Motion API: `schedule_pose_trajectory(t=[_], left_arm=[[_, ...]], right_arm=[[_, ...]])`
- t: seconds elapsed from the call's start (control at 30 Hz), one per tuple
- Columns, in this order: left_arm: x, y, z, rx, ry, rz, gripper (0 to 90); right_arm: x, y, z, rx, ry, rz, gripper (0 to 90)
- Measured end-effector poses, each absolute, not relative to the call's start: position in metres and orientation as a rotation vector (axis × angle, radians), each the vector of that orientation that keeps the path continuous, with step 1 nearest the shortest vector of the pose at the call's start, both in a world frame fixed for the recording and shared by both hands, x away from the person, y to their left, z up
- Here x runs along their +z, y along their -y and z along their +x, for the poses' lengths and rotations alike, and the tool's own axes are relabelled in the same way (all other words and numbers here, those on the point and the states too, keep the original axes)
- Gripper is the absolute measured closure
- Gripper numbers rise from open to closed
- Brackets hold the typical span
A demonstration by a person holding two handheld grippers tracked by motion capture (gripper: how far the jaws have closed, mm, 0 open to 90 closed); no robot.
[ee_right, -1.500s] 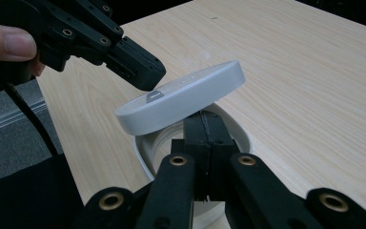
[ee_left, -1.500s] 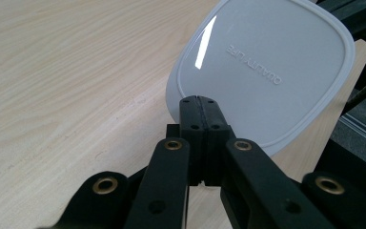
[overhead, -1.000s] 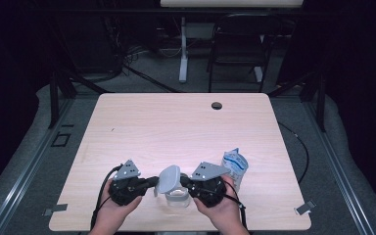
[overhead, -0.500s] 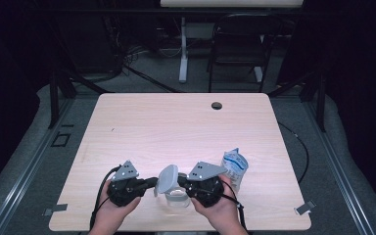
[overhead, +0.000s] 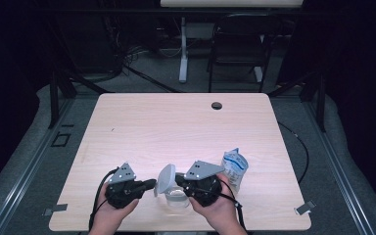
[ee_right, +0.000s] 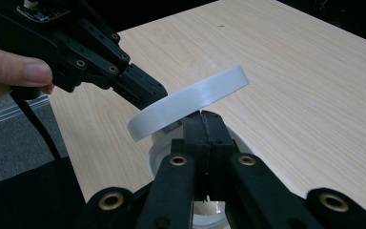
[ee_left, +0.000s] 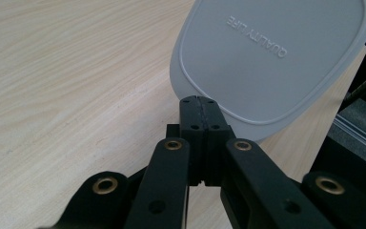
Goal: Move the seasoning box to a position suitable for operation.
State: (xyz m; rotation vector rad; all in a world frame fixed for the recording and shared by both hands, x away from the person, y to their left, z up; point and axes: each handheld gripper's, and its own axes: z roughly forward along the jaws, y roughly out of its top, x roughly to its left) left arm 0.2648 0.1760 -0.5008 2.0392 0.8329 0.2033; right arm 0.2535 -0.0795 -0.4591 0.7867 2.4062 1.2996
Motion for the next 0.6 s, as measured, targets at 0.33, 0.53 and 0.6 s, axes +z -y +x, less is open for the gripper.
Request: schedule_pose_trajectory(t=[0.33, 0.53, 0.6], left_arm=[[-0.502, -0.183, 0.264, 0.201, -0.839, 2.043, 90.0], [-0.504, -0.187, 0.262, 0.199, -0.851, 2.040, 90.0], [-0.505, -0.188, 0.262, 0.203, -0.855, 2.043, 90.0]], right_arm=[[-0.455, 0.071, 0.254, 1.304, -2.407, 0.763, 90.0], [-0.454, 0.066, 0.254, 1.311, -2.412, 0.747, 90.0], [-0.452, 0.064, 0.253, 1.314, -2.415, 0.739, 90.0]])
